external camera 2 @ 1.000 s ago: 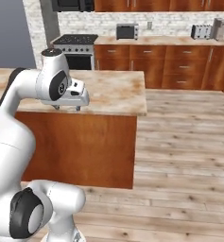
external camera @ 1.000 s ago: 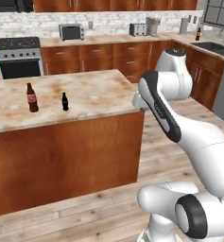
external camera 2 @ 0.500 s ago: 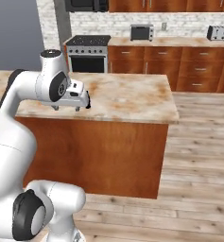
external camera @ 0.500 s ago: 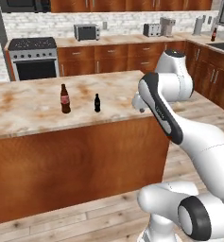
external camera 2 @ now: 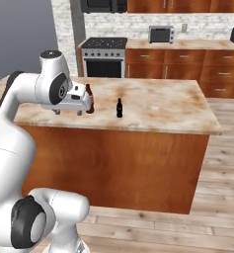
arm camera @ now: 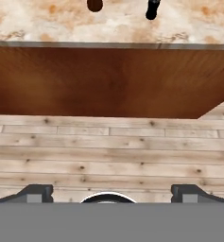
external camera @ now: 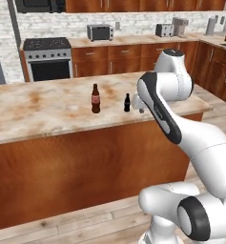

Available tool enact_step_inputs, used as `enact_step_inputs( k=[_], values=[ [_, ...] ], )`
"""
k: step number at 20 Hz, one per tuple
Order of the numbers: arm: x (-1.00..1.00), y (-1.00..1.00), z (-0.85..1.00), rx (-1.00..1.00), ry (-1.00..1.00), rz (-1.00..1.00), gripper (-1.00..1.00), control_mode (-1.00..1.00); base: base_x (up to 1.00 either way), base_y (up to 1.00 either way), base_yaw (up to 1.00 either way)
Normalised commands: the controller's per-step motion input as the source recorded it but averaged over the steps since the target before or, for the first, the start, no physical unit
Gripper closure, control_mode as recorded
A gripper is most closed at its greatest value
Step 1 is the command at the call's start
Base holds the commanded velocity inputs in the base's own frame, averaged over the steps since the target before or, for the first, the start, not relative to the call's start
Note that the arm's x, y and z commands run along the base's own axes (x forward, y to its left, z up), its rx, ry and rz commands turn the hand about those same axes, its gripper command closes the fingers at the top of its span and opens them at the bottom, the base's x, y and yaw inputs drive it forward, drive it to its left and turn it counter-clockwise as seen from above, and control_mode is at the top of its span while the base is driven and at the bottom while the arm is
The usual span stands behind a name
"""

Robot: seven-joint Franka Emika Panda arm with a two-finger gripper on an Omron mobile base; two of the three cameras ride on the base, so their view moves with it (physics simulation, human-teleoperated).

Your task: Place the large bottle from the dining counter next to the other large bottle outside the sink, and place the small bottle from the dining counter next to the other small bottle inside the sink.

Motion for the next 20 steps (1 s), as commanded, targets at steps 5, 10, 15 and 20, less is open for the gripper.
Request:
enact_step_inputs(
  k=[5, 10, 15, 20],
  values=[
    [0.00, 0.00, 0.00, 0.00, 0.00, 0.00, -1.00, 1.00, 0.19, 0.20, 0.00],
    [0.00, 0.00, 0.00, 0.00, 0.00, 0.00, -1.00, 1.00, 0.42, 0.01, 0.00],
    [0.00, 0.00, 0.00, 0.00, 0.00, 0.00, -1.00, 1.00, 0.47, 0.42, 0.00],
    [0.00, 0.00, 0.00, 0.00, 0.00, 0.00, -1.00, 1.00, 0.26, 0.41, 0.00]
  ],
)
